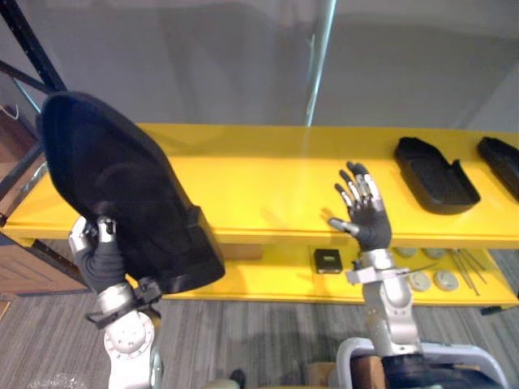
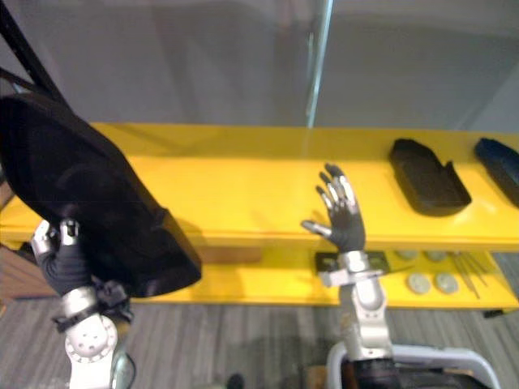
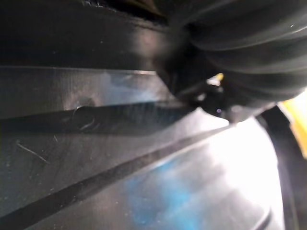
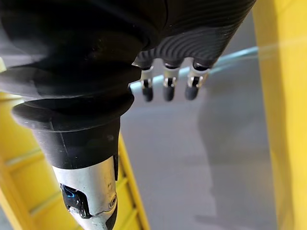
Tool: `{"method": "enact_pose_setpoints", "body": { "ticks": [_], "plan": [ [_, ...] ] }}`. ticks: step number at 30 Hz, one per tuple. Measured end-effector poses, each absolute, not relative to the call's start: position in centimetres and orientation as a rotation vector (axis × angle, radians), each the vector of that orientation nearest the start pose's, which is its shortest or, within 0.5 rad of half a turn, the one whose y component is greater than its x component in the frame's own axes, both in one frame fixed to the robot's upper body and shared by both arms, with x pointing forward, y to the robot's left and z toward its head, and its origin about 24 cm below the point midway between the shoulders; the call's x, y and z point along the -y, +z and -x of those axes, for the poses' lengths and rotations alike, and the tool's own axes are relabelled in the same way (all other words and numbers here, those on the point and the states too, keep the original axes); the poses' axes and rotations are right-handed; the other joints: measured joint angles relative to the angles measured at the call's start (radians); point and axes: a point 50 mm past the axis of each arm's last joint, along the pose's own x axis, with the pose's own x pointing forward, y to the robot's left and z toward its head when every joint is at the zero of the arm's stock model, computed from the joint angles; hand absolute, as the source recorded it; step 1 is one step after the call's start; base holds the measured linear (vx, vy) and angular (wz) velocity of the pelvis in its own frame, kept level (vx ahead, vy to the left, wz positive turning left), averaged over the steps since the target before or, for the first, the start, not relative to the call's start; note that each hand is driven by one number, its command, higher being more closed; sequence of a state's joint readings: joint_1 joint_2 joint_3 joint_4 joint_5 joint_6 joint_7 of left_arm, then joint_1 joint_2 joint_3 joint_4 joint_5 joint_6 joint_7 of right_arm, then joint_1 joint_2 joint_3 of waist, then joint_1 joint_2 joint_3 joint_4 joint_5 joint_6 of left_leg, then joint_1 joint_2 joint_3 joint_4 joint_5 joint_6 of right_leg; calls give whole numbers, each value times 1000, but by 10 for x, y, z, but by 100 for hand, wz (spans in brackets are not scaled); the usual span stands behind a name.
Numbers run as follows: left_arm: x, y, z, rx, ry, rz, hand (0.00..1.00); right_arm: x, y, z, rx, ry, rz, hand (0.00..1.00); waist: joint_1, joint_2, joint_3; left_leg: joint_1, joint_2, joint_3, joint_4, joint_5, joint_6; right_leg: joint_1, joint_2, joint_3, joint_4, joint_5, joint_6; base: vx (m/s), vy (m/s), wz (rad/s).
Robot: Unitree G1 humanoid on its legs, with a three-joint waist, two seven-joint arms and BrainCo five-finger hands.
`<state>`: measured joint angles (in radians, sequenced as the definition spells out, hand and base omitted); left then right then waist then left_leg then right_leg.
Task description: Walk over and take plastic housings, then place them on the shelf
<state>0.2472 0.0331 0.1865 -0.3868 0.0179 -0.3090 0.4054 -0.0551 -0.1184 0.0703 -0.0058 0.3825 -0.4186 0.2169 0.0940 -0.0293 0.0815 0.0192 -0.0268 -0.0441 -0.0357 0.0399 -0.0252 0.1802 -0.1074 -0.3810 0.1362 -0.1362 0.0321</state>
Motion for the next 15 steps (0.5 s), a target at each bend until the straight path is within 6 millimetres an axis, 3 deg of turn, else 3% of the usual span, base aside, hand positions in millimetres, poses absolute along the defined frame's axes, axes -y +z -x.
{"method": "enact_pose_setpoints", "body": {
  "ticks": [4,8,15],
  "plan": [
    [-224,107,-178,479,596,-58,100,144,95,-252,475,266,-209,0,-1,0,0,-3,-9,-1,-42,34,0,-3,-3,-1,-25,-9,-13,-116,-24,2],
    [-219,109,-180,489,536,-51,100,145,97,-251,478,188,-155,0,-29,11,-1,-43,-29,11,-52,37,16,-5,-23,-45,-44,-38,27,-144,-17,39],
    [-211,115,-186,519,480,-13,100,177,113,-236,558,-27,-107,0,-54,26,-3,-41,-6,135,-51,75,30,-15,-33,-47,-25,-36,30,-30,-3,2]
  ]
}}
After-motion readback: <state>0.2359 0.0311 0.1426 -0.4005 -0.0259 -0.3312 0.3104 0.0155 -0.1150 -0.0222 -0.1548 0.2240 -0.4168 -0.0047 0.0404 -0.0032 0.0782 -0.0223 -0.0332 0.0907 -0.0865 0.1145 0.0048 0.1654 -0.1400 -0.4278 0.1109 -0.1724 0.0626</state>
